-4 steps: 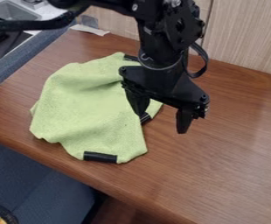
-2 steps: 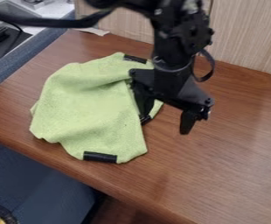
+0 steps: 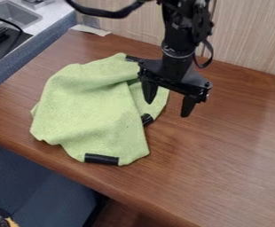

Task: Fold the cloth from right to center

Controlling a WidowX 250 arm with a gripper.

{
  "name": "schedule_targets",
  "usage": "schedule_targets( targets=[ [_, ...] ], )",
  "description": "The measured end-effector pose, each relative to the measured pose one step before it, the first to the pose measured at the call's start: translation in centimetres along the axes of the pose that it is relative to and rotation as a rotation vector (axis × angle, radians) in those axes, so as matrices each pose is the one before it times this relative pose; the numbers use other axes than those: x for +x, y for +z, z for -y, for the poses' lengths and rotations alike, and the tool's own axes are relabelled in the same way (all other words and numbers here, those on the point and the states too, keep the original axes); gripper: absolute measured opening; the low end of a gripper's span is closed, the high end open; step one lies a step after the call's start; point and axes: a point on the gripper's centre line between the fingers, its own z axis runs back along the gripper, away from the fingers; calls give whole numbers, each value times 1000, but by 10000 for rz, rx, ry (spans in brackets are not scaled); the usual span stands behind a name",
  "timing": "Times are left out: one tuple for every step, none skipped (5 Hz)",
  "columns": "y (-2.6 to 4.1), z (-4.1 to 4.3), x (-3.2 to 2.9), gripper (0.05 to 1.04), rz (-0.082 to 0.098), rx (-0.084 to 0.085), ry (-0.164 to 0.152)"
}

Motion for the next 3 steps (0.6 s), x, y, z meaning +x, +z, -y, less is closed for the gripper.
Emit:
schedule_targets(
  targets=[
    [-1623, -552, 1454, 1001, -332, -96, 188],
    [-1434, -570, -300, 1001, -342, 378, -108],
    [-1373, -40, -314, 1000, -362, 164, -172]
  ],
)
